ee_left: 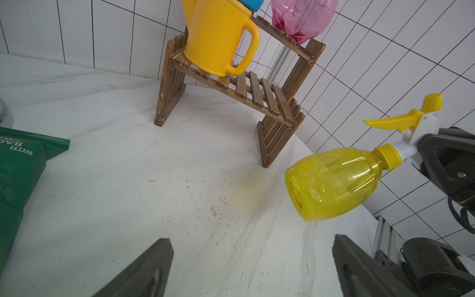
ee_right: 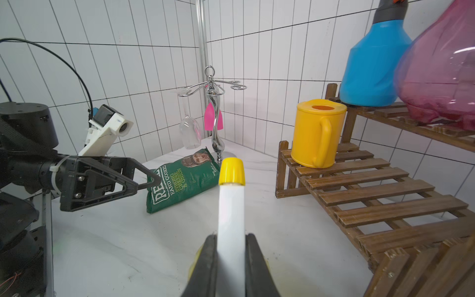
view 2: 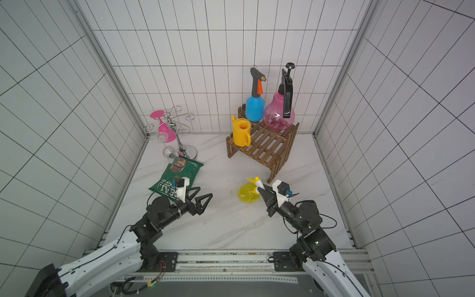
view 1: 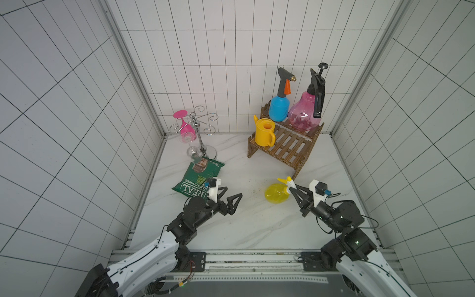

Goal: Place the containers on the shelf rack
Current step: 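Place the container on the shelf.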

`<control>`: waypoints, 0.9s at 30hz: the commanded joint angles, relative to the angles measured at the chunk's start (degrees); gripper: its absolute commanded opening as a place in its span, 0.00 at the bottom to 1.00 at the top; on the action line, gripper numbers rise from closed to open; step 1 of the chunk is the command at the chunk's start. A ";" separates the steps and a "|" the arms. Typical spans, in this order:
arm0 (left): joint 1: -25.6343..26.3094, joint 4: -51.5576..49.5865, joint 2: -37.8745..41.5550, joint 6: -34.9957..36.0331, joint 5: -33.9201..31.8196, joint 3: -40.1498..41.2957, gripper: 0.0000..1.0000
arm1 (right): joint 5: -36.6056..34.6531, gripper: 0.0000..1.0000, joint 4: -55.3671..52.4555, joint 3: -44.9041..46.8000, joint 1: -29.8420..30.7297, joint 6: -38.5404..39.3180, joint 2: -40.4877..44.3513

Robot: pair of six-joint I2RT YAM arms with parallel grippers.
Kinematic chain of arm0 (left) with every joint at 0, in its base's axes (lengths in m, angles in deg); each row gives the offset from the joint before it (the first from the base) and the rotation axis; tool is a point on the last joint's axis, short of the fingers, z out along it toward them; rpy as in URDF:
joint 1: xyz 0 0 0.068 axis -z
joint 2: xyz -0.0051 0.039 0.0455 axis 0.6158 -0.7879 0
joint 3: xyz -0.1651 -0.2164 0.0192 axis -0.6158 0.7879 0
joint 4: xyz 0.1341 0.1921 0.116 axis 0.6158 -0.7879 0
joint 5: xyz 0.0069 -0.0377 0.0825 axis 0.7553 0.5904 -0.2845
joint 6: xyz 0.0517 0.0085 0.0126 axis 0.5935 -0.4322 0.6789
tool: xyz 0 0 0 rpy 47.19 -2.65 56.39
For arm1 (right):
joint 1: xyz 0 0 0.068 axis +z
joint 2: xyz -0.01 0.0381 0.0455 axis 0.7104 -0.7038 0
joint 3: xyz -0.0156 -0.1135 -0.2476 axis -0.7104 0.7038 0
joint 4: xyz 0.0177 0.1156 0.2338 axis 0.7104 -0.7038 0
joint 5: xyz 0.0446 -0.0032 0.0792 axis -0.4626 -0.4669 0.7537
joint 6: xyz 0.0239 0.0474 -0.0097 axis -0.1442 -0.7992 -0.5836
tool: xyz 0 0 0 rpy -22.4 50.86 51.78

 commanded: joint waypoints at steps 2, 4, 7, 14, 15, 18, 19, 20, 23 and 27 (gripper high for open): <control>-0.35 0.59 1.24 -3.03 1.32 -1.42 0.98 | -7.19 0.00 -2.70 -5.68 -0.90 -1.74 -2.41; -0.31 0.68 1.81 -3.69 1.85 -1.34 0.98 | -8.90 0.00 -2.95 -7.47 -0.96 -2.12 -4.51; -0.36 0.75 2.80 -4.81 2.31 -1.06 0.98 | -11.52 0.00 -3.83 -11.85 -1.05 -2.23 -9.05; -0.26 1.23 4.55 -6.32 2.81 -0.41 0.98 | -18.27 0.00 -9.00 -24.06 -2.02 1.10 -19.96; -0.24 1.28 4.65 -6.53 2.89 -0.30 0.98 | -18.77 0.00 -9.61 -25.97 -2.17 1.63 -21.55; -0.19 1.47 4.96 -6.75 3.07 -0.28 0.98 | -20.20 0.00 -12.48 -31.91 -2.92 3.73 -26.21; -0.20 1.49 5.09 -6.80 3.15 -0.23 0.98 | -20.72 0.00 -13.34 -33.53 -3.23 4.21 -27.88; -0.16 1.50 5.20 -6.86 3.24 -0.20 0.98 | -20.93 0.00 -13.82 -34.88 -3.51 4.47 -29.39; -0.12 1.44 5.33 -6.92 3.34 -0.20 0.98 | -19.49 0.00 -14.83 -38.47 -5.36 4.62 -33.70; -0.19 1.40 5.50 -6.82 3.34 -0.24 0.98 | -16.40 0.00 -16.43 -43.14 -7.81 4.36 -39.39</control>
